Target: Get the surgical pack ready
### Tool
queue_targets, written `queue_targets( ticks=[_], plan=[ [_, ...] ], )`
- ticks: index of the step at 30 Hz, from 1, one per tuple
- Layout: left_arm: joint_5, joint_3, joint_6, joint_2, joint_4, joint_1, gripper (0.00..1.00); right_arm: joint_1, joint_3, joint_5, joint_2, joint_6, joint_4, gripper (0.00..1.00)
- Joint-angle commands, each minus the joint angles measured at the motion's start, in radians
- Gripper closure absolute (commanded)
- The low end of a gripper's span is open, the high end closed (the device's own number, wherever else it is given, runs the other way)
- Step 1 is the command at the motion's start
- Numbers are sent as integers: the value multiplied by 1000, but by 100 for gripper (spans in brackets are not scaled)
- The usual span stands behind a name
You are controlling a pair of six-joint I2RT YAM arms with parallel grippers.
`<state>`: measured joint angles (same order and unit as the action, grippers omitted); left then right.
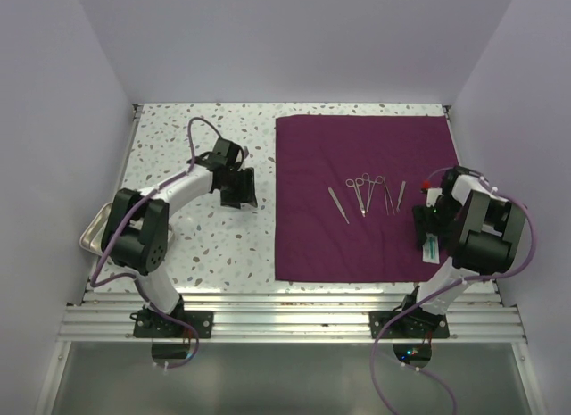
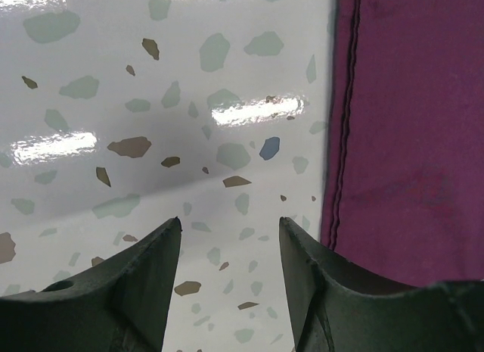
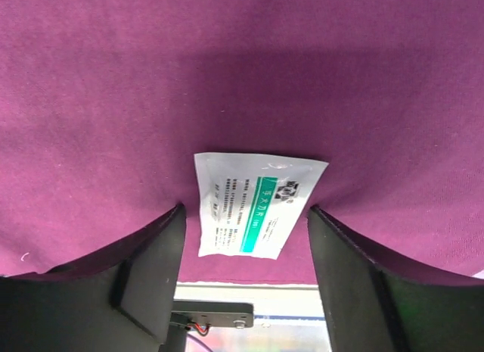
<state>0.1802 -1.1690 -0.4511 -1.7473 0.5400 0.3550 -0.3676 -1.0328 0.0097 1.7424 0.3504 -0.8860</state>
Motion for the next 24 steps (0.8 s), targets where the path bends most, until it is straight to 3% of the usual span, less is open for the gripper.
queue_targets(
  ticks=[1, 13, 24],
  plan=[
    [19, -35, 25, -12, -18, -4, 42, -11, 0, -50, 23, 38, -5, 32],
    [33, -40, 25, -26, -18, -4, 42, -24, 8, -54, -7, 44, -4, 56],
    [53, -37, 12, -24, -15, -2, 42, -24, -7, -70, -63, 32, -19, 62]
  ],
)
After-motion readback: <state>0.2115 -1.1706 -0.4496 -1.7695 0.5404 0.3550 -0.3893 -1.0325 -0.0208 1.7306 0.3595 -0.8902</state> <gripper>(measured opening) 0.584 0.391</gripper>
